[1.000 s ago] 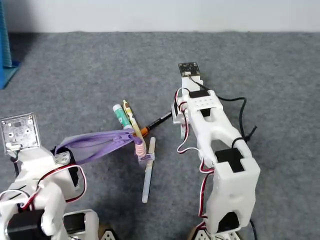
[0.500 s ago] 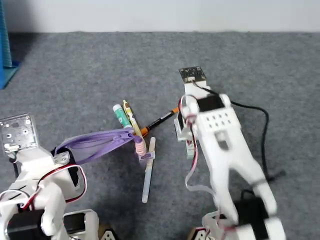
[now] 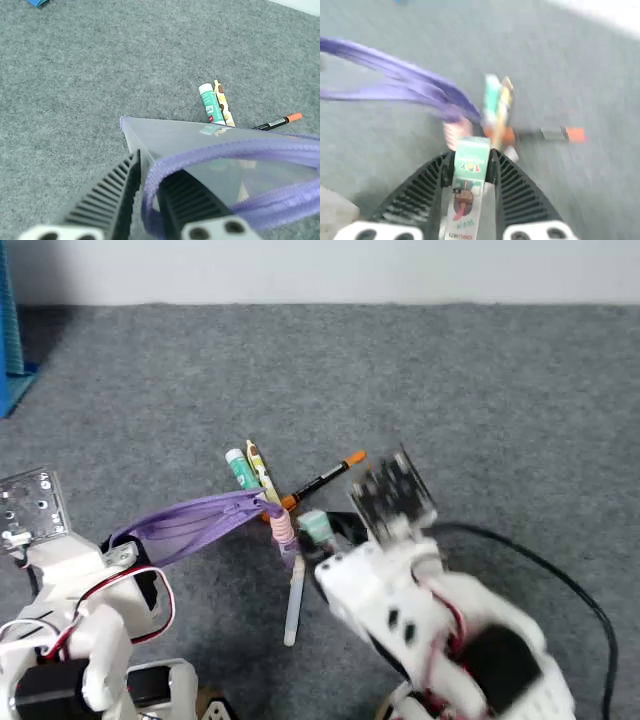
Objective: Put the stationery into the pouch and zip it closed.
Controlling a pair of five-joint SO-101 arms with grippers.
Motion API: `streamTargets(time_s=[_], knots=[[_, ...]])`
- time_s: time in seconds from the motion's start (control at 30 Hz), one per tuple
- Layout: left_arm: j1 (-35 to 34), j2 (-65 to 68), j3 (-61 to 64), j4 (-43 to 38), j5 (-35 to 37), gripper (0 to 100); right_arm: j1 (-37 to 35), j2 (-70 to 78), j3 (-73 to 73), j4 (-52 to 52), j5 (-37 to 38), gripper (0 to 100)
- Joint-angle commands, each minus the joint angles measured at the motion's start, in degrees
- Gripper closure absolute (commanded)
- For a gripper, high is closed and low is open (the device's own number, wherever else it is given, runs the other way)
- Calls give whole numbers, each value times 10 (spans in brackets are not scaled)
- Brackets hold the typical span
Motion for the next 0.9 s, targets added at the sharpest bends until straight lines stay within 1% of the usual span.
streamTargets(time_s=[0.0,0.1,0.27,0.4,0.53,0.73,0.87], knots=[[3,9,-33,1,8,988,-29,-40,2,-75,6,991],[3,9,-33,1,8,988,-54,-57,9,-151,6,991],[3,9,-33,1,8,988,-118,-60,57,-292,6,991],[3,9,-33,2,8,988,-160,-63,112,-432,7,991],[3,9,-33,2,8,988,-176,-44,167,-546,41,991],[3,9,-33,2,8,988,-177,19,254,-723,124,991],[3,9,-33,2,8,988,-173,72,277,-804,137,991]])
